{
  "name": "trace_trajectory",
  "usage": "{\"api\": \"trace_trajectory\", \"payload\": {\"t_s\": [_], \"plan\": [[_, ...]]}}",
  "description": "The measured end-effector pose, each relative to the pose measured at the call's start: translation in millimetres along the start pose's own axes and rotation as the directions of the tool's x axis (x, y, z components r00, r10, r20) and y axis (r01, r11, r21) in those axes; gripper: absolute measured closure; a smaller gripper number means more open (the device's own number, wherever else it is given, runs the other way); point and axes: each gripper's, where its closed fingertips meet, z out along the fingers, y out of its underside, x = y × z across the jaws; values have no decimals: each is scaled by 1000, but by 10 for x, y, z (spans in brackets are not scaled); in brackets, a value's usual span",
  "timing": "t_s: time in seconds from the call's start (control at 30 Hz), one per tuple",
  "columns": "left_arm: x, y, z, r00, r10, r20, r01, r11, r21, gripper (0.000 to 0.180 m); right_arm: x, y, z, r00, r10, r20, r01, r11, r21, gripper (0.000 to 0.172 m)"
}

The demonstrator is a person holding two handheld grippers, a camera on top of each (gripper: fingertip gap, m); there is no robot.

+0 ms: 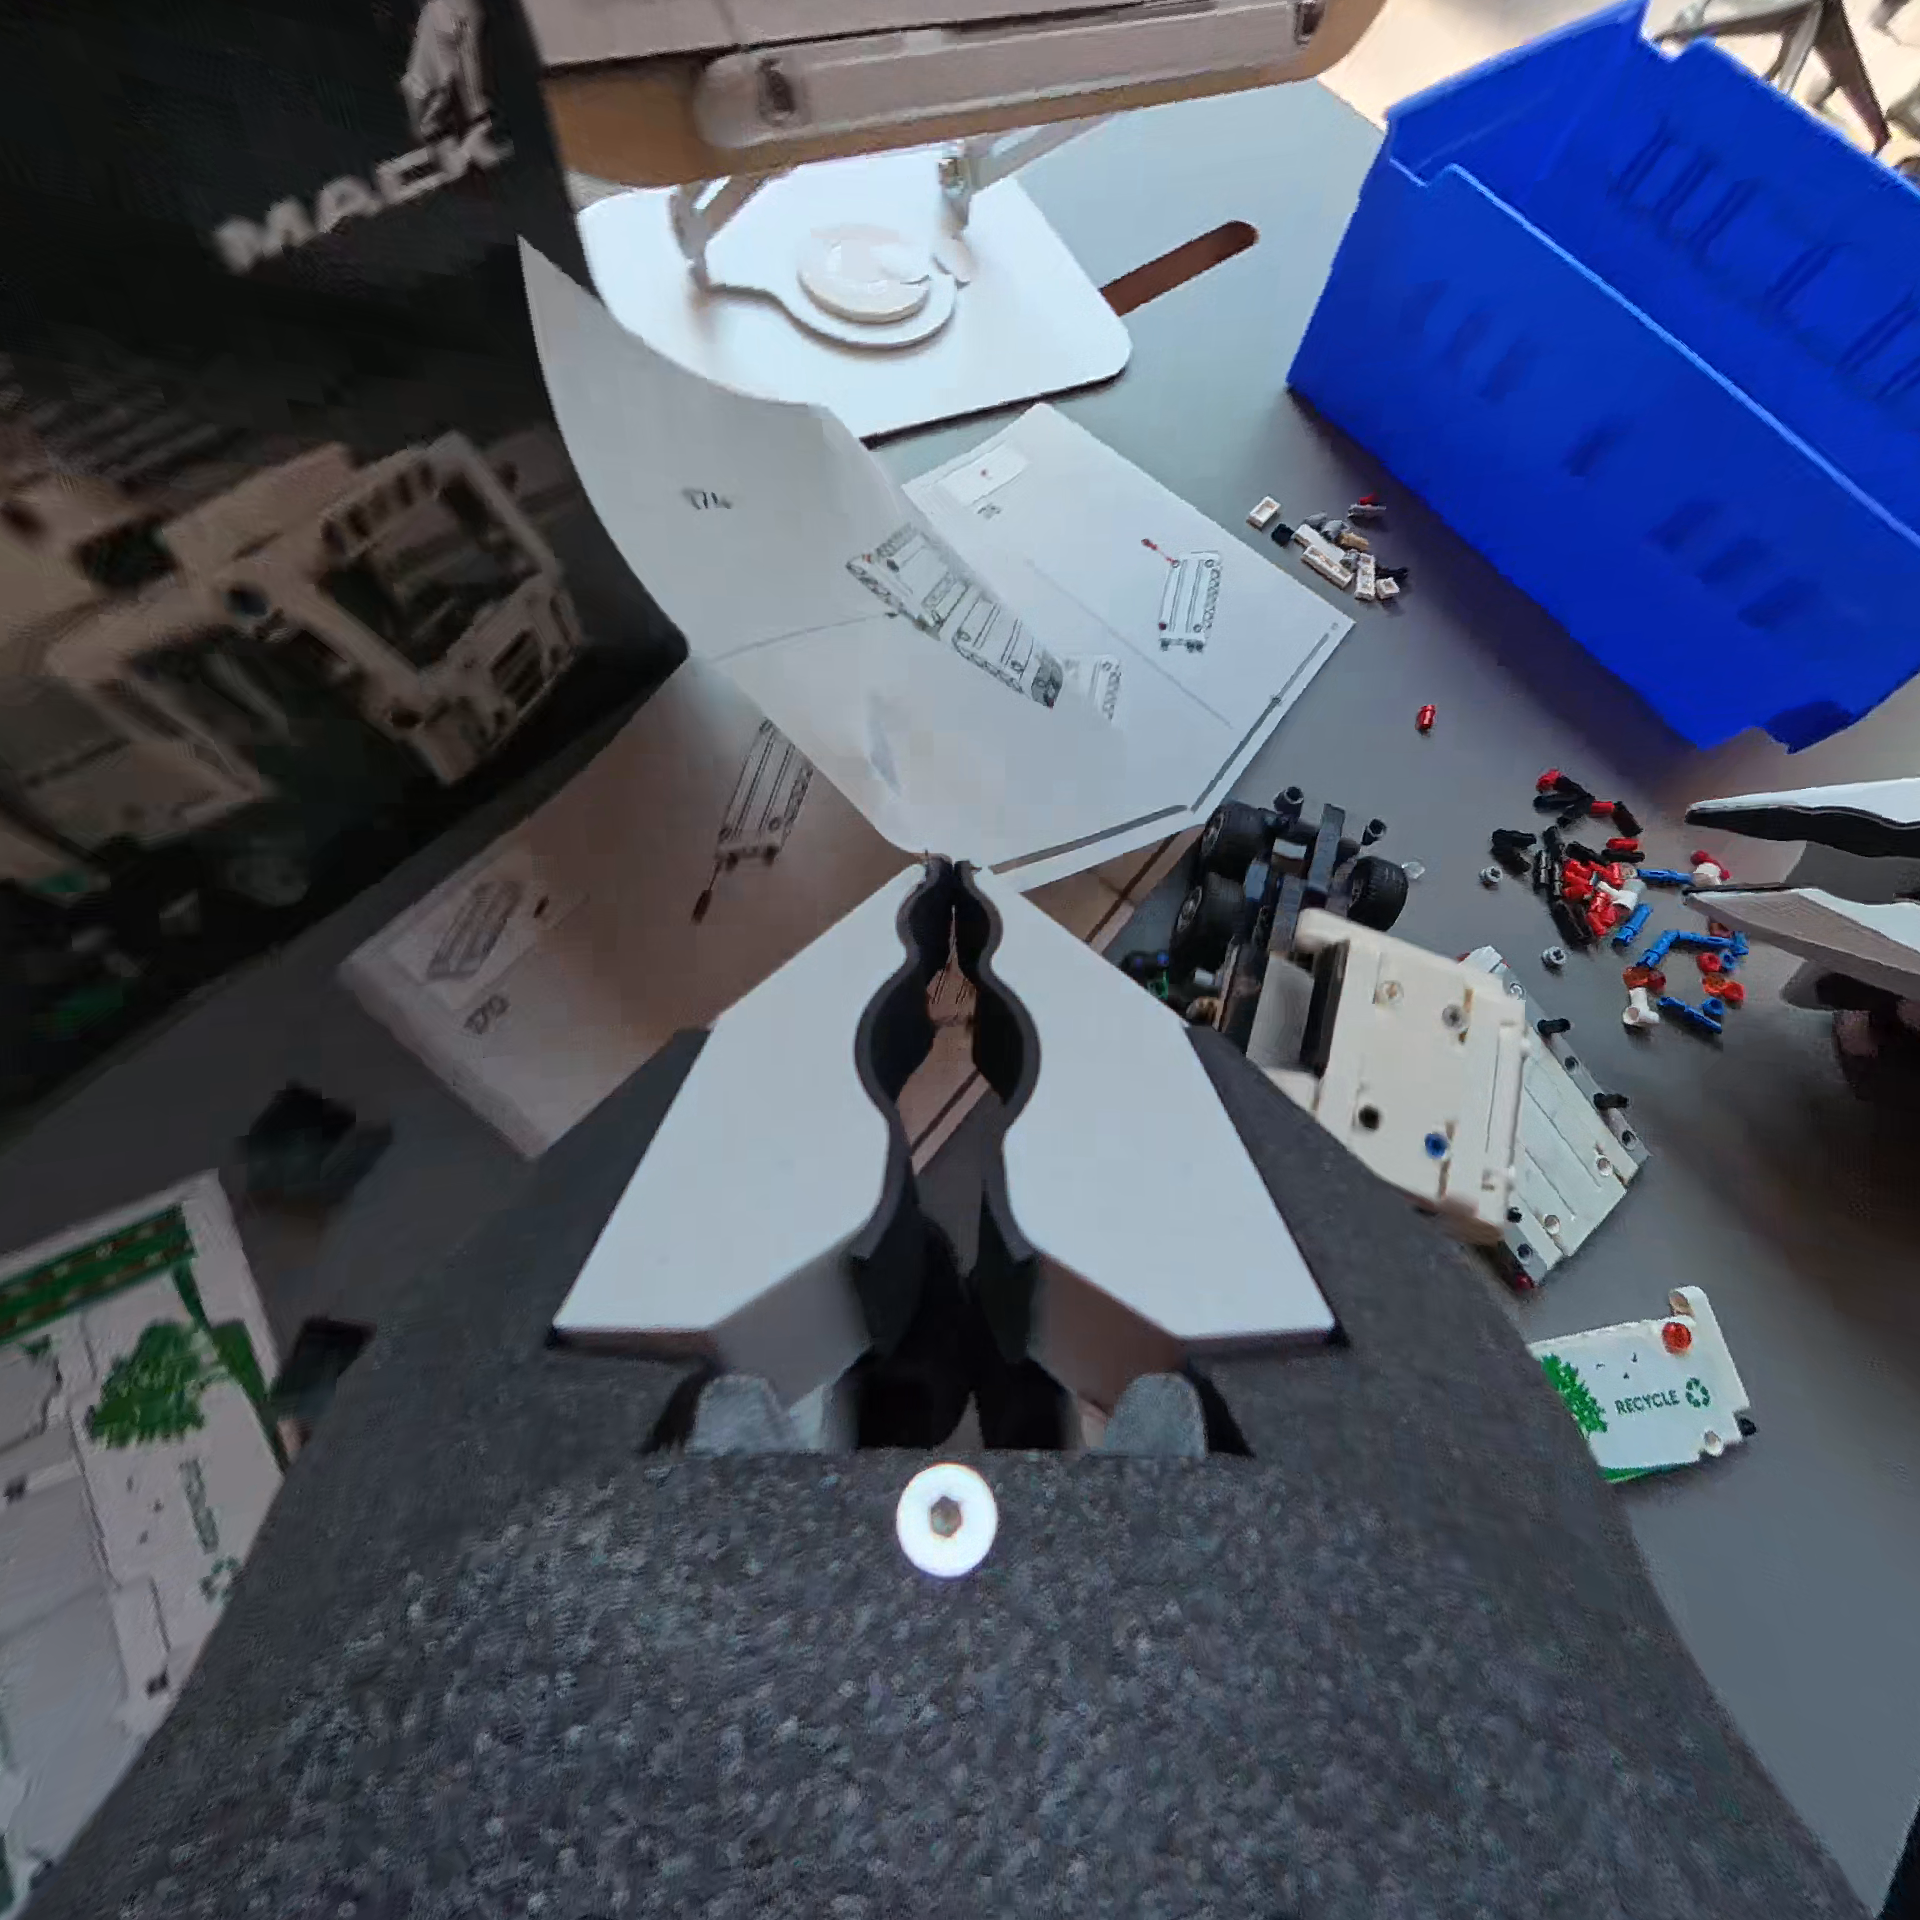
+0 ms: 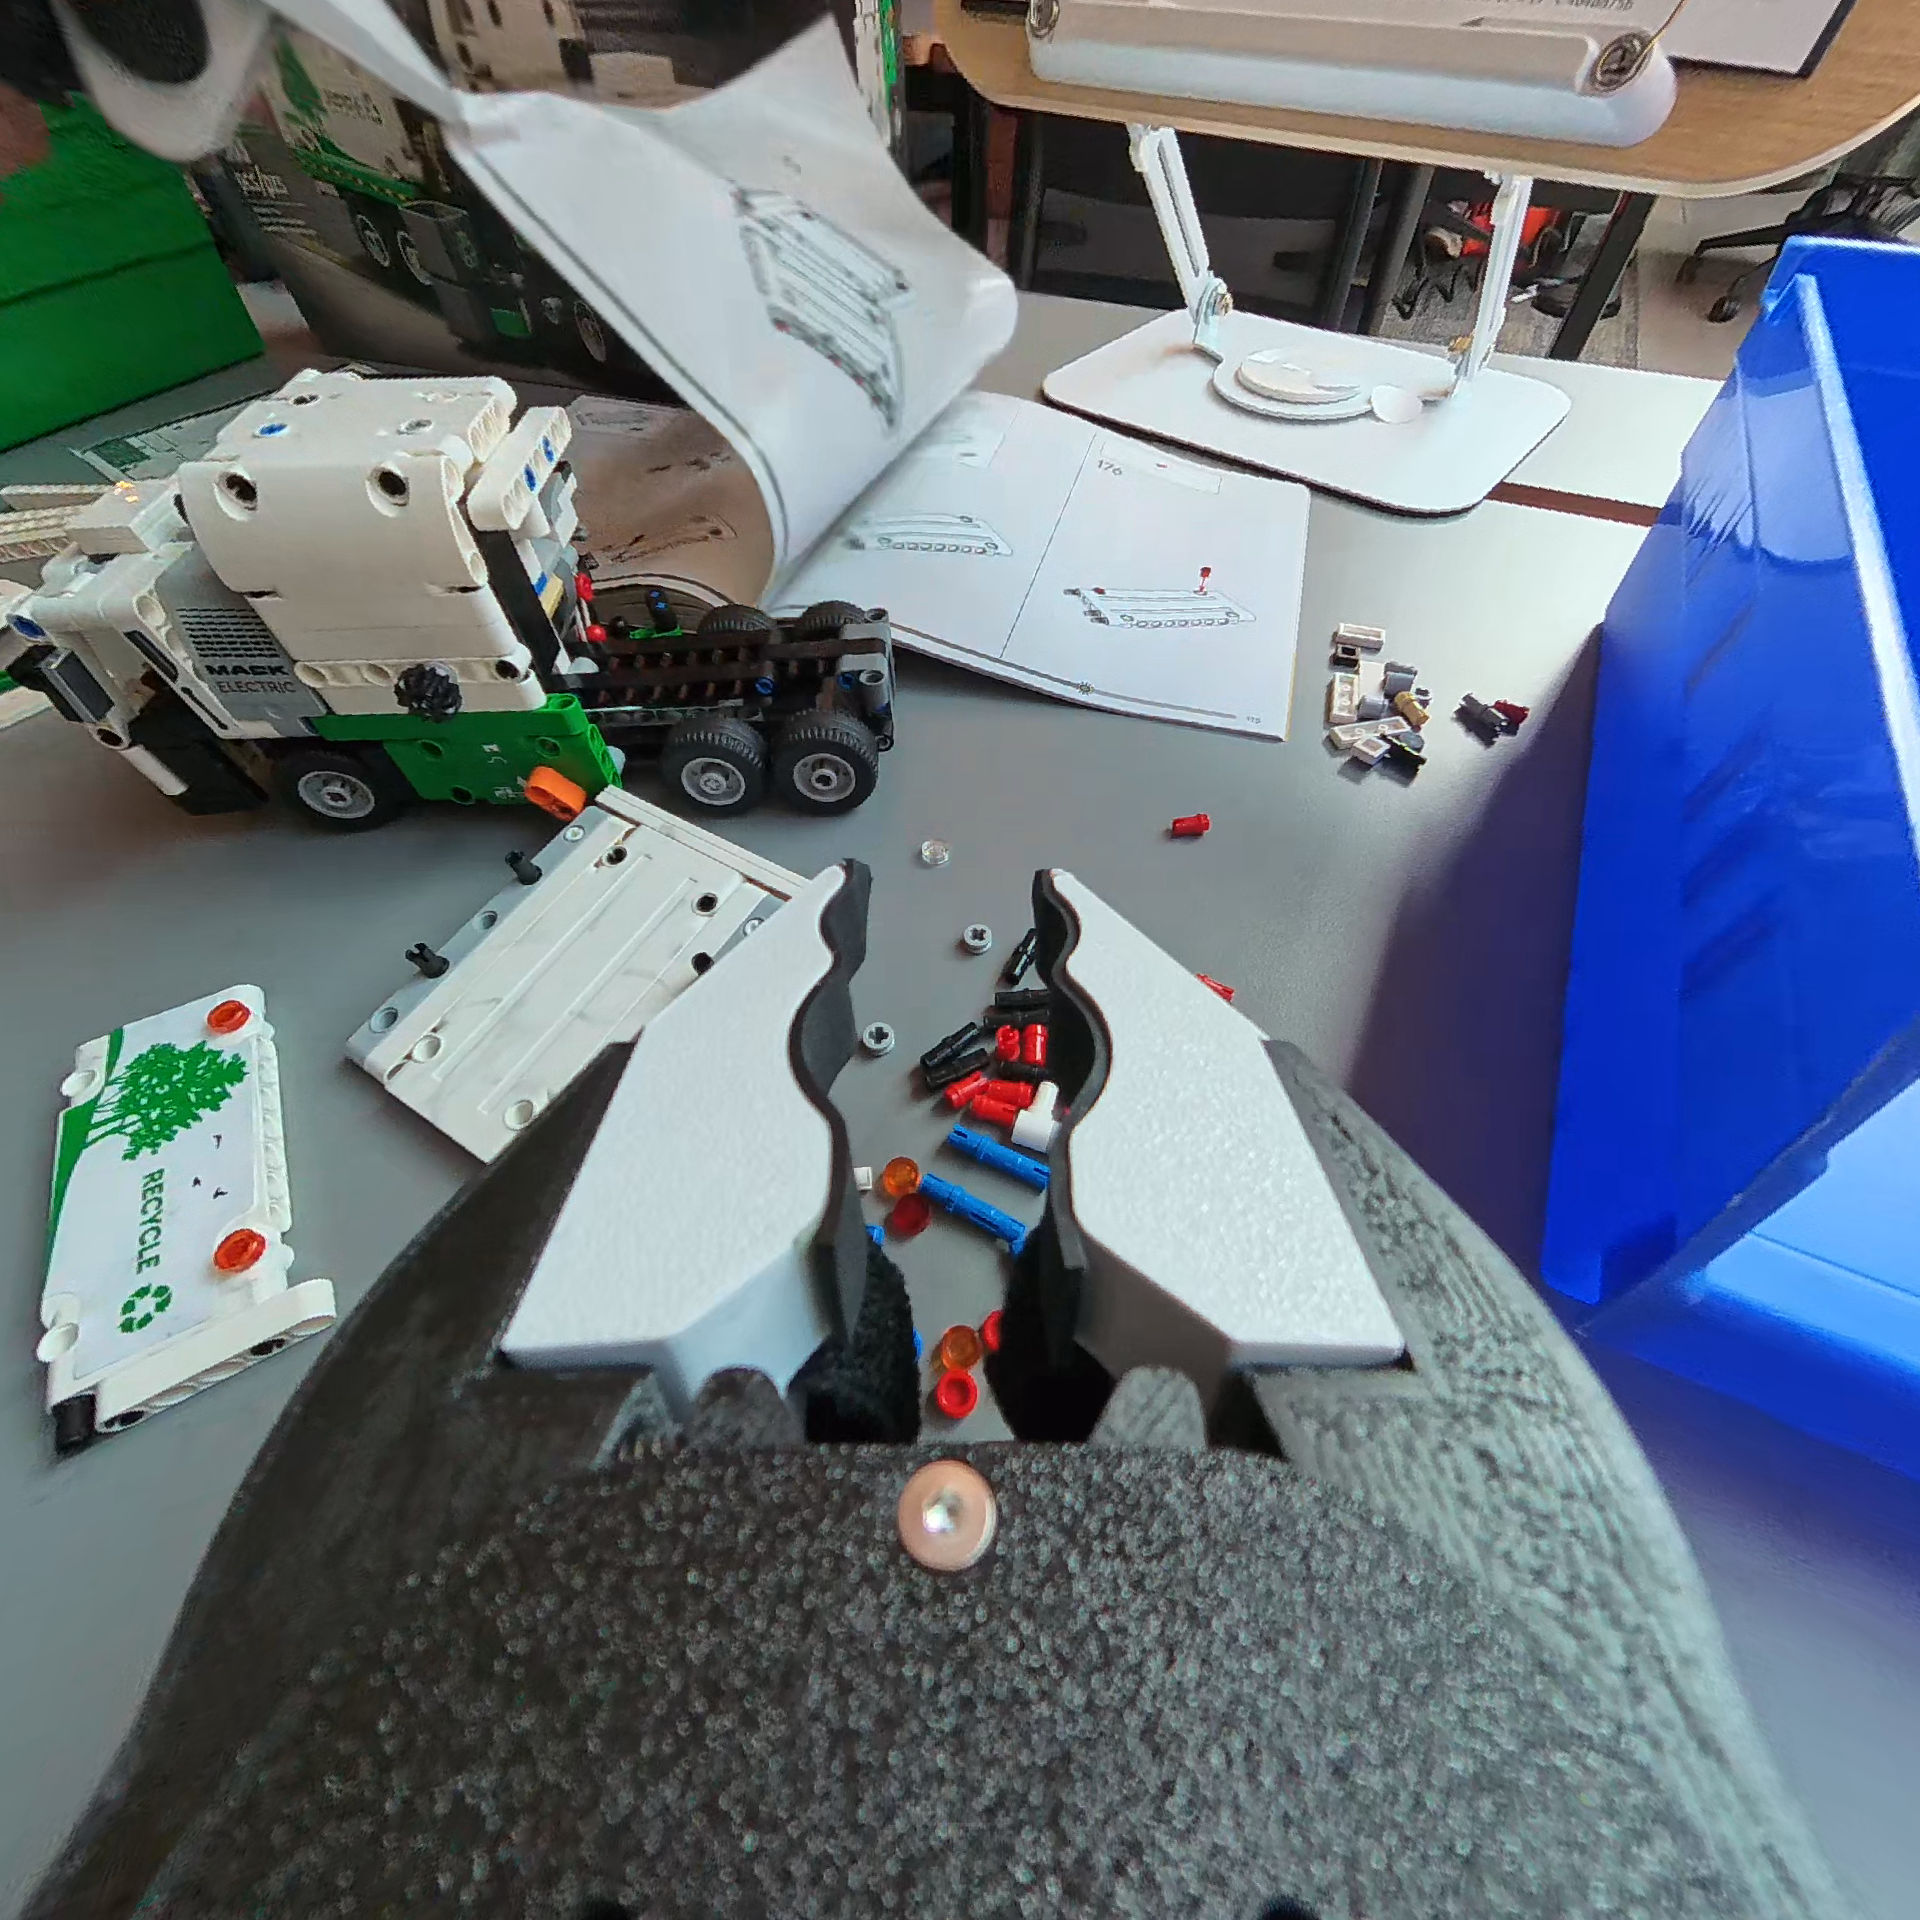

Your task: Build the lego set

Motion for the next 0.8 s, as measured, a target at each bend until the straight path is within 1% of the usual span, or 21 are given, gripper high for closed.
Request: {"api": "trace_trajectory", "payload": {"t_s": [0.07,0.13,0.2,0.3,0.43,0.5,0.57,0.63,0.67,0.73,0.8], "plan": [[-140,219,-157,997,-62,44,61,998,25,180,-3,3,3,1000,-2,1,2,1000,-2,141],[-292,433,-266,990,-89,109,85,996,38,180,-9,5,4,1000,-6,3,6,1000,-4,141],[-383,638,-325,982,-112,149,108,994,34,180,-13,5,4,1000,-9,3,9,1000,-4,141],[-409,894,-348,974,-164,155,163,986,22,180,-17,3,2,1000,-15,1,15,1000,-2,141],[-425,1184,-296,954,-258,154,263,965,-17,180,-23,16,13,1000,-29,-5,29,999,-13,141],[-482,1315,-262,940,-291,179,304,951,-50,174,-32,29,24,999,-43,-8,42,999,-24,141],[-563,1379,-256,929,-299,216,315,948,-46,167,-43,41,33,998,-62,-14,61,998,-34,142],[-574,1394,-274,927,-303,220,318,947,-38,159,-49,27,23,996,-89,-30,88,996,-24,141],[-548,1380,-301,929,-303,214,316,948,-28,160,-39,-8,2,993,-107,-50,107,994,1,141],[-463,1325,-389,937,-286,203,291,957,8,161,-2,-133,-75,986,-130,-105,137,988,67,145],[-362,1255,-488,950,-243,198,237,970,53,162,16,-364,-167,978,-156,-136,171,979,109,150]]}}
